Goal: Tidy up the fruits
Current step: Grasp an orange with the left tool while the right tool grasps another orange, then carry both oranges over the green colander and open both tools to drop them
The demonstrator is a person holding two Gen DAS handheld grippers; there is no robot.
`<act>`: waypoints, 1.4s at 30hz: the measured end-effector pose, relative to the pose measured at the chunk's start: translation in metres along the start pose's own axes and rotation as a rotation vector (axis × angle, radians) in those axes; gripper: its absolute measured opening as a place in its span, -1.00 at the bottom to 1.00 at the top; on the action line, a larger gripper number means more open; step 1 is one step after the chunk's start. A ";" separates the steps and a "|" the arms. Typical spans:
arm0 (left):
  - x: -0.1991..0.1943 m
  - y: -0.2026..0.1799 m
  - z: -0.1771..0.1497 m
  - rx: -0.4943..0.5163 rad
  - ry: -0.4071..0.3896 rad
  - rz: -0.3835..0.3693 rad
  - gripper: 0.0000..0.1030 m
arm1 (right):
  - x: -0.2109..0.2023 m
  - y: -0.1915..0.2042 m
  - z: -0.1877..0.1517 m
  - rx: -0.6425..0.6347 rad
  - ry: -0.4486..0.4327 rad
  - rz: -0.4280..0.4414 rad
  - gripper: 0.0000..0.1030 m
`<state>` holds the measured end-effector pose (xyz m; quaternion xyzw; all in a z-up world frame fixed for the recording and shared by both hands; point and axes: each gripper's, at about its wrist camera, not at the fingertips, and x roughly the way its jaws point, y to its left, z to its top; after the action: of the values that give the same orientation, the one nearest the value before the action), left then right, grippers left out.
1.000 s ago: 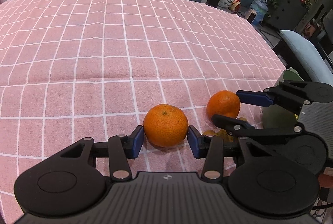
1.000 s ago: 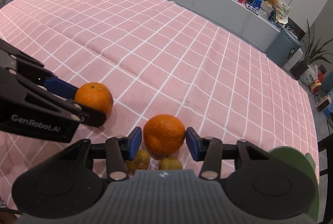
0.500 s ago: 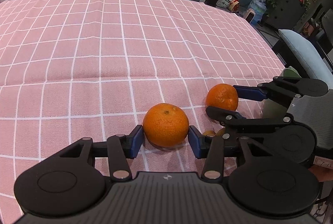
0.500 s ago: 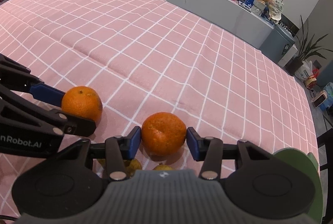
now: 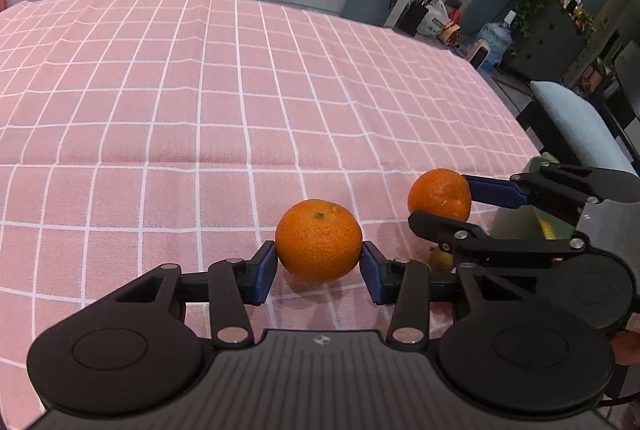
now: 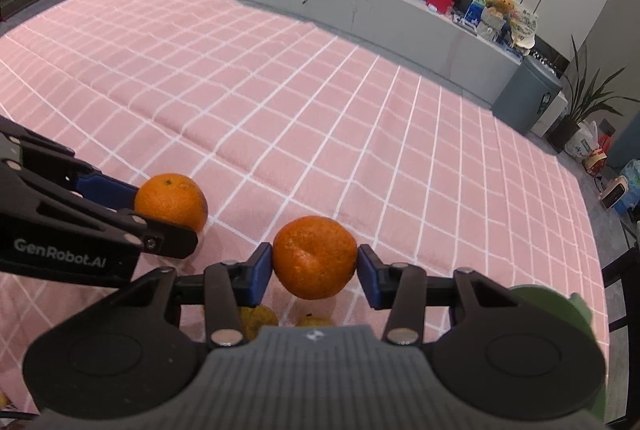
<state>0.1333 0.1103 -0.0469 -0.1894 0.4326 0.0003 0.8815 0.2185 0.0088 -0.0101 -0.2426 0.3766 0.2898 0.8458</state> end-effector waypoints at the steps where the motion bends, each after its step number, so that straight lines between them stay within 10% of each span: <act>1: -0.003 -0.001 0.000 -0.003 -0.003 -0.004 -0.02 | -0.006 -0.001 0.001 0.004 -0.007 0.001 -0.17; 20: -0.034 -0.093 0.022 0.079 -0.042 -0.149 -0.02 | -0.116 -0.076 -0.042 0.225 -0.104 -0.022 -0.17; 42: 0.032 -0.197 0.010 0.359 0.183 -0.102 -0.02 | -0.108 -0.150 -0.109 0.271 0.051 -0.095 -0.17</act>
<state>0.1939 -0.0747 0.0001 -0.0500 0.4938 -0.1386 0.8570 0.2066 -0.1998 0.0376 -0.1511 0.4218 0.1895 0.8737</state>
